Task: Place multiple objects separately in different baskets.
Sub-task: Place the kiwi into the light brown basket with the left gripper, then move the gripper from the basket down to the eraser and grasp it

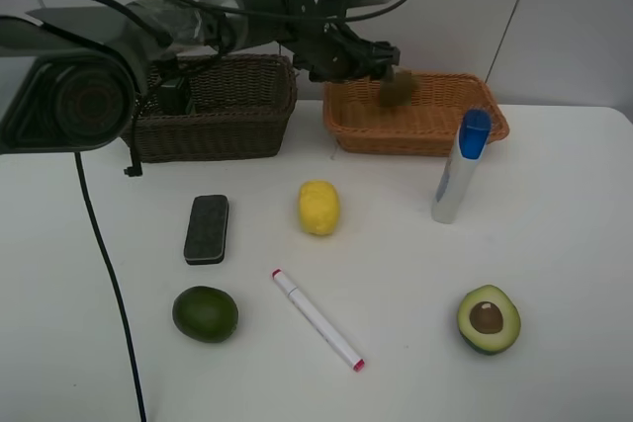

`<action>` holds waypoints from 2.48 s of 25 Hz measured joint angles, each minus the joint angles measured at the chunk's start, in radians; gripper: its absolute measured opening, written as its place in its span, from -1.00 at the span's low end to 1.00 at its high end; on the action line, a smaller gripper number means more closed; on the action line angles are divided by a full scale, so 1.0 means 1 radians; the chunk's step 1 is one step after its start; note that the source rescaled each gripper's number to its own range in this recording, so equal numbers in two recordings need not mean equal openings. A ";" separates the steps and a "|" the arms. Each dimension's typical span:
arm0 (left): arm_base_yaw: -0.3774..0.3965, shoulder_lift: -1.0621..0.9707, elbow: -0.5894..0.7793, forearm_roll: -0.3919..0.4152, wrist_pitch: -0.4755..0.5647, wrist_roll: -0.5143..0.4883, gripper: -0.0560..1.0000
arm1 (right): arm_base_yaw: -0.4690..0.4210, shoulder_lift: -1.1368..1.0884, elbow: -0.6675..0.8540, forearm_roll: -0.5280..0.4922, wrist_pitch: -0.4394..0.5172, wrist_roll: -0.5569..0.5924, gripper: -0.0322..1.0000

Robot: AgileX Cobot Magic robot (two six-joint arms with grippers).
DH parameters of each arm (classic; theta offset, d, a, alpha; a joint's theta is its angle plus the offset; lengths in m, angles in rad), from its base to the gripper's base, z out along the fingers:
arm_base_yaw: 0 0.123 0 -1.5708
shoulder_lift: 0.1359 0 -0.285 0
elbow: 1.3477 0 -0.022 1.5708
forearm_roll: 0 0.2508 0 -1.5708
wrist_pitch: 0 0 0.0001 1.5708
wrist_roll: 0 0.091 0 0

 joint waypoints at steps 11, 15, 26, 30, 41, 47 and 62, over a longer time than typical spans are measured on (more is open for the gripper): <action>0.000 -0.195 -0.113 0.035 0.644 -0.091 0.99 | 0.000 0.000 0.000 0.000 0.000 0.000 1.00; 0.000 -0.286 -0.111 0.094 0.807 -0.152 0.99 | 0.000 0.000 0.000 0.000 0.000 0.000 1.00; -0.001 -0.708 0.444 0.229 0.812 -0.273 0.99 | 0.000 0.000 0.000 0.000 0.000 0.000 1.00; -0.001 -0.851 0.732 0.274 0.810 -0.387 0.99 | 0.000 0.000 0.000 0.000 0.000 0.000 1.00; 0.047 -0.709 1.003 0.334 0.621 -0.522 0.99 | 0.000 0.000 0.000 0.000 0.000 0.000 1.00; 0.068 -0.582 1.003 0.335 0.527 -0.525 0.99 | 0.000 0.000 0.000 0.000 0.000 0.000 1.00; 0.069 -0.436 1.002 0.325 0.336 -0.523 0.31 | 0.000 0.000 0.000 0.000 0.000 0.000 1.00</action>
